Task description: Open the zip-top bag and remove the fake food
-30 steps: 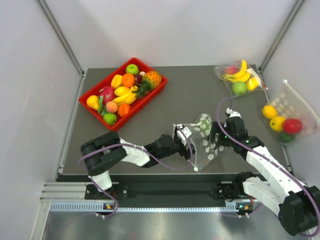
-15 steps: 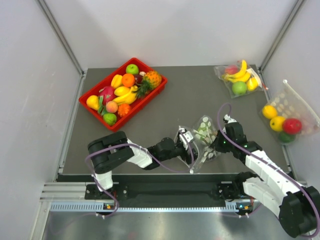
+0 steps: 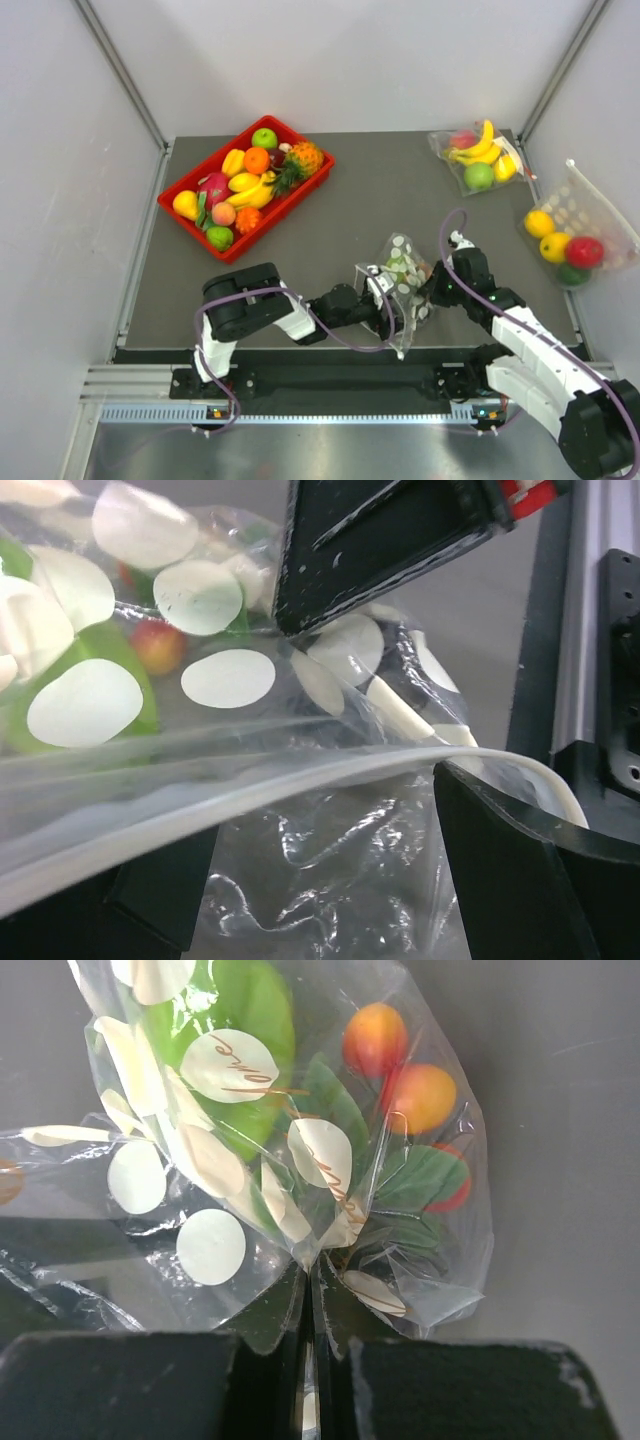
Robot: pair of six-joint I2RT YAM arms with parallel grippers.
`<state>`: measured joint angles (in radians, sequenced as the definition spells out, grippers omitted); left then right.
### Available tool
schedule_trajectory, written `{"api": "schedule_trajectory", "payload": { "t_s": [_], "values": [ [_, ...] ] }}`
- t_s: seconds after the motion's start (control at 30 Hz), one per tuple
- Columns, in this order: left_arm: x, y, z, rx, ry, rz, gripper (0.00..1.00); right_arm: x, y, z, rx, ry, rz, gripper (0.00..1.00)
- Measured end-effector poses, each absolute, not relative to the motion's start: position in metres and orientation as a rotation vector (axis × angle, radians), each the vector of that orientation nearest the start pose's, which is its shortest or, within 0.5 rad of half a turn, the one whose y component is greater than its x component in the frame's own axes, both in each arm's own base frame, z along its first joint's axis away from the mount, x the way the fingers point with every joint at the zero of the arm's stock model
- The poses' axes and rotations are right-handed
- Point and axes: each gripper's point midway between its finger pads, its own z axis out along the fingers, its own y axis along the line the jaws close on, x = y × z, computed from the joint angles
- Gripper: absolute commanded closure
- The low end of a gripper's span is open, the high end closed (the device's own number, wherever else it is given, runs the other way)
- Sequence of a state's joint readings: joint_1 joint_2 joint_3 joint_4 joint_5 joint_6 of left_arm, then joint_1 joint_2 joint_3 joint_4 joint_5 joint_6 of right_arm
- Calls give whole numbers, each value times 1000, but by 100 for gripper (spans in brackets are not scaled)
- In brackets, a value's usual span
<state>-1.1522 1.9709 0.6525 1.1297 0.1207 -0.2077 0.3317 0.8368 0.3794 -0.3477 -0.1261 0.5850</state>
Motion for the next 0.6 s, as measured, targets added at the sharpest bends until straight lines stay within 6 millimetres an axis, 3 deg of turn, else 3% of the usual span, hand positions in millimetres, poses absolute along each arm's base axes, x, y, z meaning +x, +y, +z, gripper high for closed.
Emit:
{"api": "schedule_trajectory", "payload": {
  "t_s": [0.13, 0.17, 0.2, 0.23, 0.3, 0.33, 0.47, 0.6],
  "values": [
    [179, -446, 41, 897, 1660, -1001, 10, 209, 120, 60, 243, 2408, 592, 99],
    [184, -444, 41, 876, 1663, -972, 10, 209, 121, 62, 240, 2400, 599, 95],
    [191, -442, 41, 850, 1664, -938, 9, 209, 121, 62, 239, 2396, 602, 88],
    [197, -439, 43, 822, 1659, -904, 9, 208, 121, 62, 239, 2394, 604, 71],
    [206, -434, 45, 782, 1647, -855, 9, 209, 121, 64, 235, 2385, 603, 52],
    [209, -431, 45, 774, 1644, -835, 9, 209, 121, 65, 236, 2379, 604, 38],
    [214, -426, 45, 768, 1636, -791, 9, 211, 118, 70, 209, 2360, 583, 18],
    [216, -427, 46, 763, 1621, -788, 9, 223, 116, 86, 186, 2334, 546, 14]
  ]
}}
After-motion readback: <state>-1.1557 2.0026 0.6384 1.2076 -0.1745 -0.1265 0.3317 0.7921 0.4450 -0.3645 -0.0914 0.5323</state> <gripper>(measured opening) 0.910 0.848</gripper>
